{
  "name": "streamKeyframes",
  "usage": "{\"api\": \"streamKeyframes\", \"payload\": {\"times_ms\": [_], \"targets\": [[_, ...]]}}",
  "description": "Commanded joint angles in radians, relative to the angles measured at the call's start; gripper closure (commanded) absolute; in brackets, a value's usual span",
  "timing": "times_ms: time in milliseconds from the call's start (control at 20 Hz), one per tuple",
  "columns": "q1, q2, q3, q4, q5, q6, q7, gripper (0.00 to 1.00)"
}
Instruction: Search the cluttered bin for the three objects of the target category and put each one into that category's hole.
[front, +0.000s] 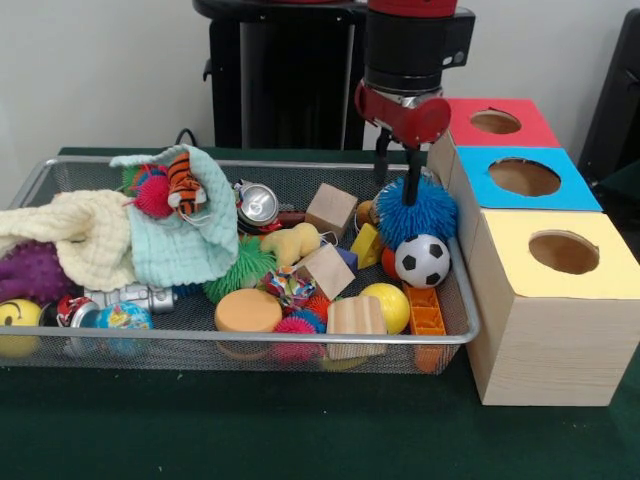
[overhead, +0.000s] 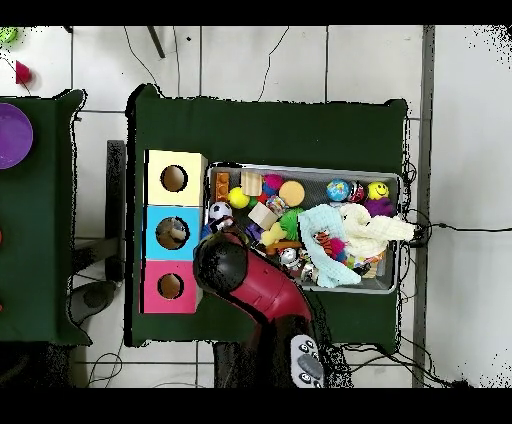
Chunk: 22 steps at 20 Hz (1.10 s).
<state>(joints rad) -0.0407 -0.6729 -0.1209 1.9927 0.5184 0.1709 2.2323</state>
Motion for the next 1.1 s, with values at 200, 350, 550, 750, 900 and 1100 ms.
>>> {"api": "streamKeyframes", "payload": {"times_ms": [200,350,550,750,900,1100], "targets": [[-0.037,0.062,0.053,-0.05,0.025,-0.094,0.19,0.0],[-0.063,0.104,0.084,-0.047,0.007,-0.142,0.185,0.0],[-0.113,0.182,0.147,-0.045,-0.03,-0.236,0.189,0.0],[-0.155,0.255,0.191,-0.052,-0.055,-0.296,0.187,0.0],[-0.169,0.289,0.195,-0.063,-0.057,-0.295,0.168,0.0],[-0.176,0.301,0.195,-0.067,-0.049,-0.278,0.153,0.0]]}}
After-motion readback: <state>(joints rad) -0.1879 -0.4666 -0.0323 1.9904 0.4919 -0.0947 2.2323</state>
